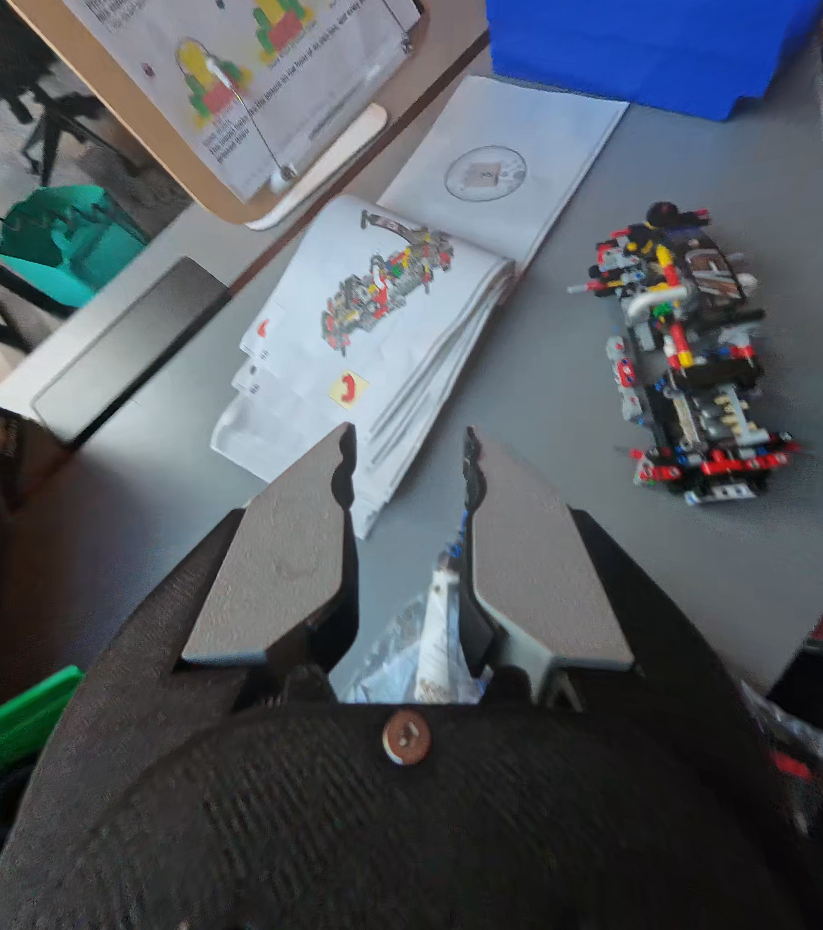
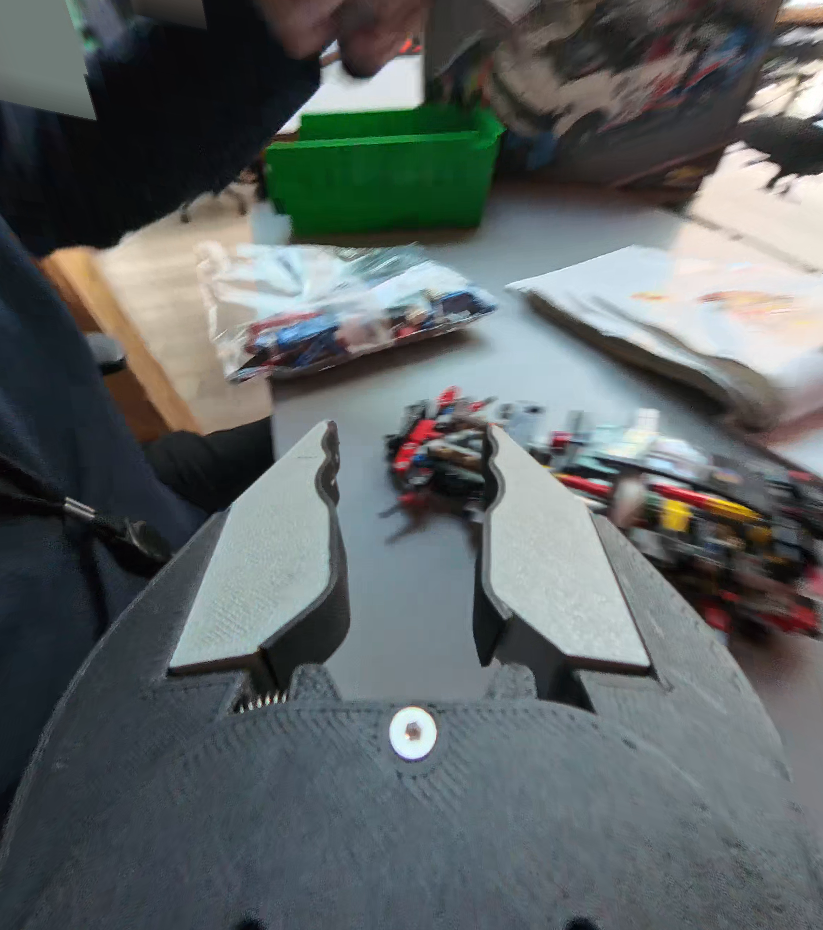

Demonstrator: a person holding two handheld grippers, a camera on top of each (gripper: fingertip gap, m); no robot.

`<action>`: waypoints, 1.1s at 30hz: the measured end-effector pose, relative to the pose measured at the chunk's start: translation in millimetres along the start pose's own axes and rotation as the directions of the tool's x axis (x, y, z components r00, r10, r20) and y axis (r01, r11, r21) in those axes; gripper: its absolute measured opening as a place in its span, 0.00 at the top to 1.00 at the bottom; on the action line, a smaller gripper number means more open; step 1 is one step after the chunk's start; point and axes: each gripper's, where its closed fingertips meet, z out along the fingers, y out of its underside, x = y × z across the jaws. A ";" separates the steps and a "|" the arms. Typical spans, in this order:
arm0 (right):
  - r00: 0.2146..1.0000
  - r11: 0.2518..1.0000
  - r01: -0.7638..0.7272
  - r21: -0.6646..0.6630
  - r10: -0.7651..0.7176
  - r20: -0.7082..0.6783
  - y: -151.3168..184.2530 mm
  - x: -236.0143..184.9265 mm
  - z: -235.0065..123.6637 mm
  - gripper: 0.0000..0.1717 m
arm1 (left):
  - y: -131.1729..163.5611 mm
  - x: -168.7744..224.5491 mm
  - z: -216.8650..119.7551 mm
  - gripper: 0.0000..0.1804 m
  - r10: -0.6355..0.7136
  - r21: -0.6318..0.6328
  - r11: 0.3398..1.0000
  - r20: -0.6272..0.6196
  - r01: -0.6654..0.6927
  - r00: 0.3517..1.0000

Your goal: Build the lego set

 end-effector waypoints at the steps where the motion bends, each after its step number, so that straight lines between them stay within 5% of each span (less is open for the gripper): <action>1: 0.998 1.000 -0.011 0.029 0.013 -0.067 -5.4 22.3 -11.2 0.69 | 19.1 4.7 -4.2 0.78 -0.007 0.004 1.000 -0.028 0.007 1.000; 5: 0.963 0.992 -0.082 0.100 0.105 -0.248 -11.2 102.2 -43.6 0.68 | 73.9 4.2 -2.2 0.79 -0.023 0.084 0.996 -0.024 0.025 0.999; 12: 0.914 0.991 -0.122 0.059 0.135 -0.382 1.0 174.8 -45.2 0.65 | 125.1 -7.0 37.2 0.79 0.003 0.144 0.990 -0.020 0.000 1.000; 21: 0.928 0.982 -0.164 -0.097 0.120 -0.353 19.5 167.2 -28.4 0.60 | 144.0 -8.9 52.3 0.84 -0.021 0.163 0.986 -0.057 0.031 0.998; 33: 0.957 0.975 -0.022 -0.222 -0.043 -0.285 33.3 102.9 -6.8 0.60 | 142.3 -22.1 48.7 0.80 -0.021 0.184 0.983 0.000 0.021 1.000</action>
